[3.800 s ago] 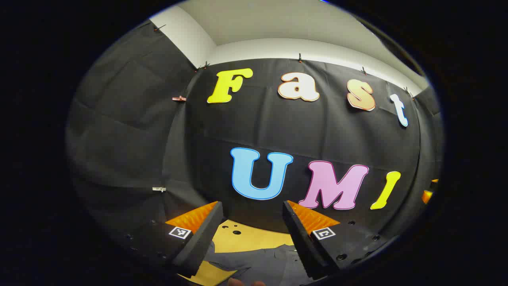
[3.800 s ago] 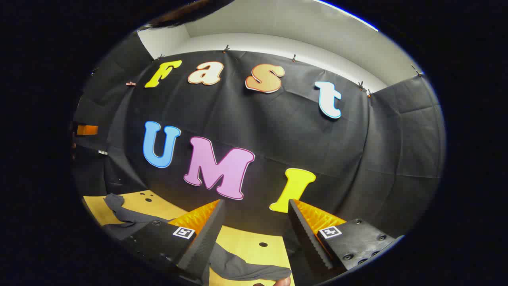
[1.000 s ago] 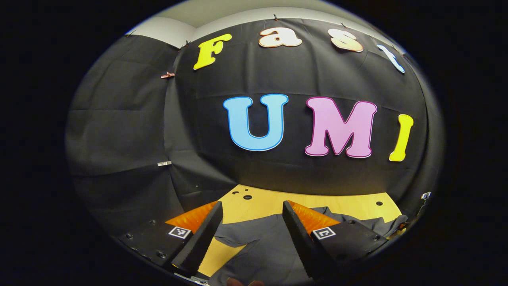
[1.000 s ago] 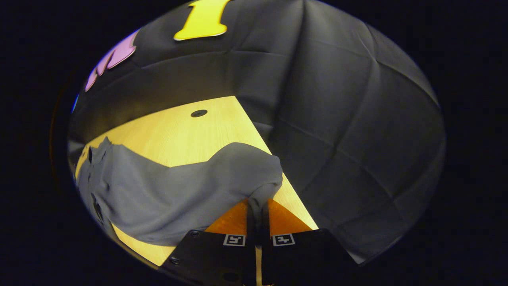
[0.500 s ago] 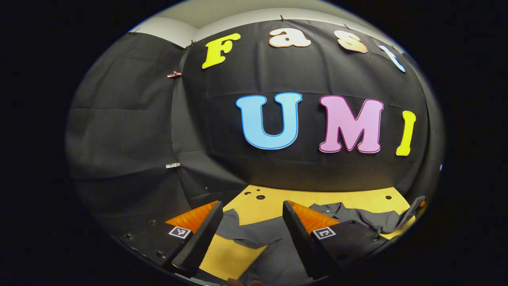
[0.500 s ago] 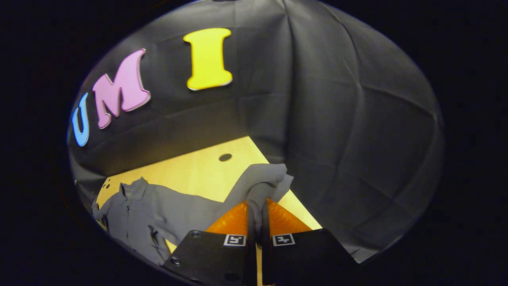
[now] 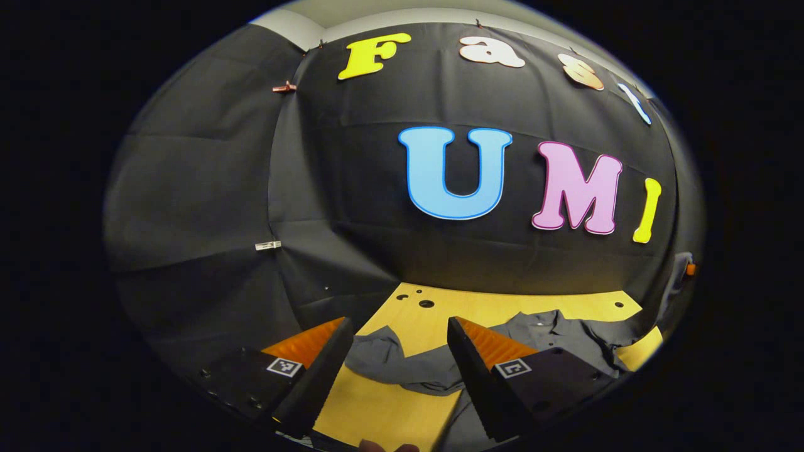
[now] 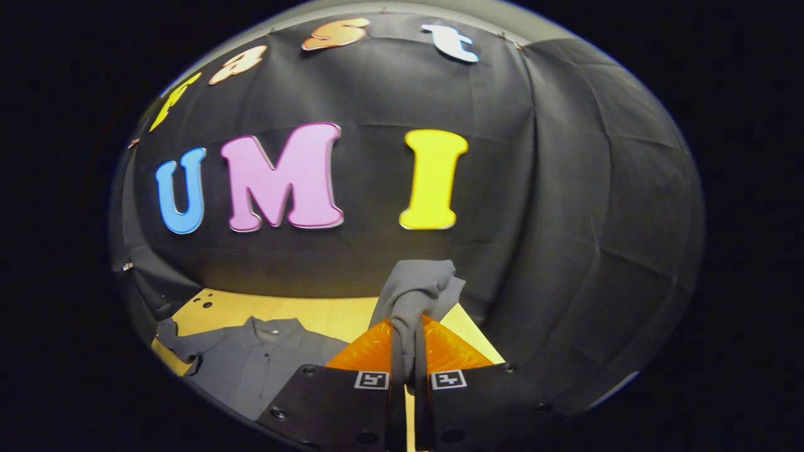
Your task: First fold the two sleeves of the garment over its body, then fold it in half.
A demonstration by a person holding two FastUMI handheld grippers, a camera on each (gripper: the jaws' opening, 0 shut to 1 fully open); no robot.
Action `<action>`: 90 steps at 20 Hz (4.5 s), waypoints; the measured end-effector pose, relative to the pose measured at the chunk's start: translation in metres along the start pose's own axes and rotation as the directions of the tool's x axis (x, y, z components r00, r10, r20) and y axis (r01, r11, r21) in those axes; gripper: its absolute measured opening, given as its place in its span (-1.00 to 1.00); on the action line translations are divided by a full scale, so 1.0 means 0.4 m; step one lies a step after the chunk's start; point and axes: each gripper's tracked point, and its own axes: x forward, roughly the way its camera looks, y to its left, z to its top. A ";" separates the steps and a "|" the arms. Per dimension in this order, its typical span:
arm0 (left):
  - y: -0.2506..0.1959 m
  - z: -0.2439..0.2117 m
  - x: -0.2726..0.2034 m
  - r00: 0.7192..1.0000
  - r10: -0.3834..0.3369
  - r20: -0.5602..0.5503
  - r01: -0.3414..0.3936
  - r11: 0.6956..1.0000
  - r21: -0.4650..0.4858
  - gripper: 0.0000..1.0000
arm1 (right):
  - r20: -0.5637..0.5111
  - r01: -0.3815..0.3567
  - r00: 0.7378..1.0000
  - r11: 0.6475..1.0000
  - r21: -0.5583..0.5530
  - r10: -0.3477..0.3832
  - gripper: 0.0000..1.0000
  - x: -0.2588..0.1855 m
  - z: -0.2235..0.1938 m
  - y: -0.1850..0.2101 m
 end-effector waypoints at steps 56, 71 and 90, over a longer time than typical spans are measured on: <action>0.197 -0.611 0.659 0.856 -0.191 -0.481 0.276 0.954 0.113 0.13 | -0.612 -0.445 0.656 0.881 0.160 0.442 0.68 -0.179 -0.703 0.975; 0.127 -0.258 0.475 0.963 -0.178 -0.202 0.171 0.984 -0.051 -0.89 | -0.543 -0.094 0.827 0.987 0.128 0.149 0.68 -0.237 -0.613 0.419; -0.573 -0.092 0.271 0.873 -0.470 -0.132 0.485 0.866 0.123 -0.89 | -0.547 -0.028 0.832 0.993 0.116 0.088 0.73 -0.250 -0.673 0.076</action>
